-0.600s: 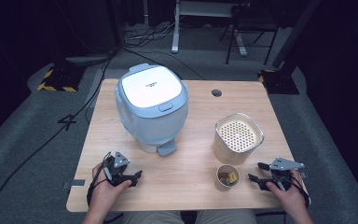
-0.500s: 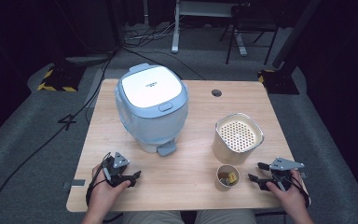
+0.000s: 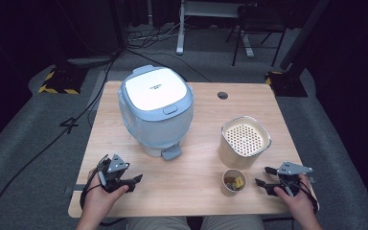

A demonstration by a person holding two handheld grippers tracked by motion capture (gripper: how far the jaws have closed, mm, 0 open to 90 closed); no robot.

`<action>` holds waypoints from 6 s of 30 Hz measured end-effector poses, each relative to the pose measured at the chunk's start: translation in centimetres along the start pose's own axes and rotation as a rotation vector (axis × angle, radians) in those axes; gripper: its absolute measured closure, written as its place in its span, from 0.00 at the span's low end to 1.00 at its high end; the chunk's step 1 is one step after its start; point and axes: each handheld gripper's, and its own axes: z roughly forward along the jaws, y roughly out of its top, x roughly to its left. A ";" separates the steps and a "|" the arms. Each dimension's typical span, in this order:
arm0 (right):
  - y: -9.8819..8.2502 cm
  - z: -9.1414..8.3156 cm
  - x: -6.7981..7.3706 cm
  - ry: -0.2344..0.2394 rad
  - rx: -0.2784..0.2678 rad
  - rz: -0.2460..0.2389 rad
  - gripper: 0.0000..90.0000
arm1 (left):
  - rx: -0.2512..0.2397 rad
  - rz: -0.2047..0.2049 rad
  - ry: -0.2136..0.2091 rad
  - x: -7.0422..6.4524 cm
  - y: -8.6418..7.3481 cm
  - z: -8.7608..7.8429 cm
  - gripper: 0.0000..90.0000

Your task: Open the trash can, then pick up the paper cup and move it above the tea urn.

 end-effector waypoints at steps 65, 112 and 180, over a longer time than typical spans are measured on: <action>0.0 0.0 0.0 -0.001 0.000 -0.002 0.36 | -0.420 0.183 -0.418 1.4 18.3 -6.8 1.00; 0.0 0.0 0.0 0.002 -0.001 0.000 0.36 | -0.229 0.343 -0.096 -0.9 21.5 -3.9 1.00; 2.8 -3.2 3.0 0.119 -0.010 -0.054 0.21 | 0.028 0.148 -0.119 -0.8 0.5 5.5 0.34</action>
